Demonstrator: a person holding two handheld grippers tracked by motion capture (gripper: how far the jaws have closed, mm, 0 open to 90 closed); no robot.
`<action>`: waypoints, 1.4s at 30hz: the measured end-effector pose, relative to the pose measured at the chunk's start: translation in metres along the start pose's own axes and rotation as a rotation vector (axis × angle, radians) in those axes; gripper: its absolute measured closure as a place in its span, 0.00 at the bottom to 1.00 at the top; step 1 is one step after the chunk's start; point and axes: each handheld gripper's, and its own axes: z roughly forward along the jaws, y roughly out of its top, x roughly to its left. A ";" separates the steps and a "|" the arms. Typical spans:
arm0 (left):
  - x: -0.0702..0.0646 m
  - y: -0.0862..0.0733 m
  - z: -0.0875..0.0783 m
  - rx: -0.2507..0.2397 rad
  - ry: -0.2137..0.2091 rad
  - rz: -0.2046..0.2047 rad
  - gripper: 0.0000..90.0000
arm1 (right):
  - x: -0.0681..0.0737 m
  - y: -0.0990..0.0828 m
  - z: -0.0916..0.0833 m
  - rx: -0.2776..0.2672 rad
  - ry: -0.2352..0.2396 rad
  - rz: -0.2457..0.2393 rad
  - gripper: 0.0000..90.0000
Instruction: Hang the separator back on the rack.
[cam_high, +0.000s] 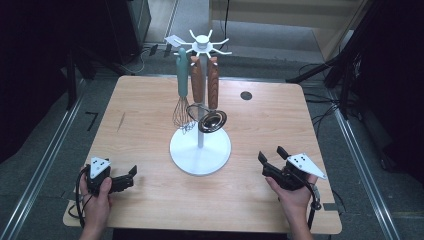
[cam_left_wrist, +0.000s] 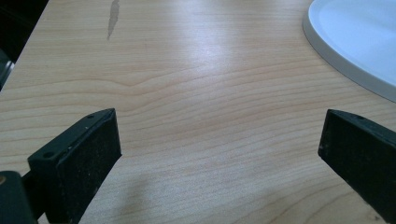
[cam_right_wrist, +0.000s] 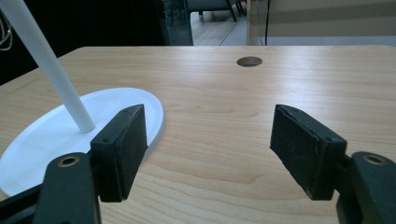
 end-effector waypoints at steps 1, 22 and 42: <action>0.000 0.000 0.000 0.001 0.000 0.000 0.00 | -0.002 -0.001 0.000 0.000 -0.002 0.004 0.31; 0.000 0.000 0.000 -0.001 0.001 0.002 0.00 | -0.040 -0.016 -0.021 0.016 -0.090 0.034 0.31; -0.001 0.000 0.000 -0.001 0.009 0.006 0.00 | -0.082 -0.028 -0.054 0.004 -0.193 0.073 0.32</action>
